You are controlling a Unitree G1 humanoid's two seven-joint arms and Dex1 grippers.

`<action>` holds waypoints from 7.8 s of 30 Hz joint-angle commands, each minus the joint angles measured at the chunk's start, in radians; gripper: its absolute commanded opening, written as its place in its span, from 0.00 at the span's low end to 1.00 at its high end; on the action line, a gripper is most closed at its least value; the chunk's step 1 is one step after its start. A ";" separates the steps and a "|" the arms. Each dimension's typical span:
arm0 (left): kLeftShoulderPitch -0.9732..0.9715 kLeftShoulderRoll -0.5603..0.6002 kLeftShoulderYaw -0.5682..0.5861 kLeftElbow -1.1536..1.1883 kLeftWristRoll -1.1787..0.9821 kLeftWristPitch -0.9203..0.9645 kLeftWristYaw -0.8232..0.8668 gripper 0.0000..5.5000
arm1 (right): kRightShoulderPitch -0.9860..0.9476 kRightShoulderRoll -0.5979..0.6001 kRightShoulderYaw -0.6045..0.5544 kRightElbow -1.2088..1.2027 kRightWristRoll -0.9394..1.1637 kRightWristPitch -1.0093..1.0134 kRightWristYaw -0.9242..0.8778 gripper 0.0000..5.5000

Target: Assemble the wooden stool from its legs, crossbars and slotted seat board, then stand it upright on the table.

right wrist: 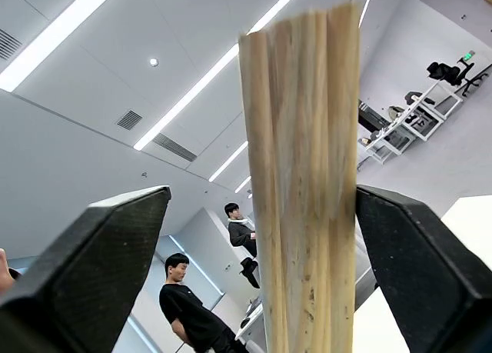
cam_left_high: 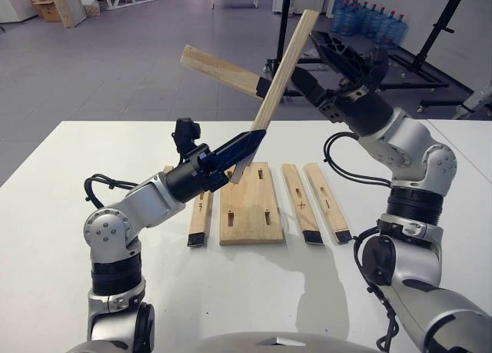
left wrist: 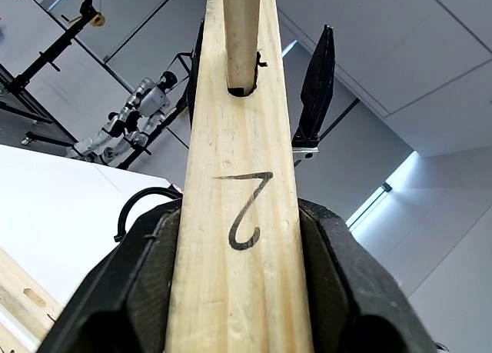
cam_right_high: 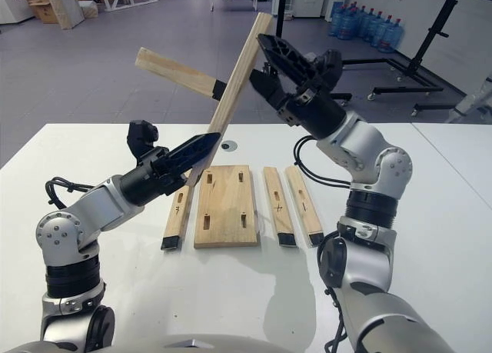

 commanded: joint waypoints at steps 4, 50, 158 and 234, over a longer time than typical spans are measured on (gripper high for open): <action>0.026 0.039 -0.051 -0.020 -0.022 -0.047 0.002 0.37 | 0.008 0.000 0.080 -0.037 0.023 -0.079 -0.015 0.78; 0.101 0.150 -0.038 0.066 0.381 -0.275 0.094 0.59 | 0.205 -0.140 0.349 -0.176 -1.143 -0.769 0.716 0.37; 0.198 -0.011 -0.103 0.003 0.704 -0.209 -0.023 0.59 | -0.116 0.016 0.221 0.812 -1.449 -1.348 1.595 0.37; 0.197 -0.018 -0.099 -0.011 0.705 -0.172 -0.023 0.59 | -0.145 0.090 0.224 1.011 -1.568 -1.429 1.500 0.37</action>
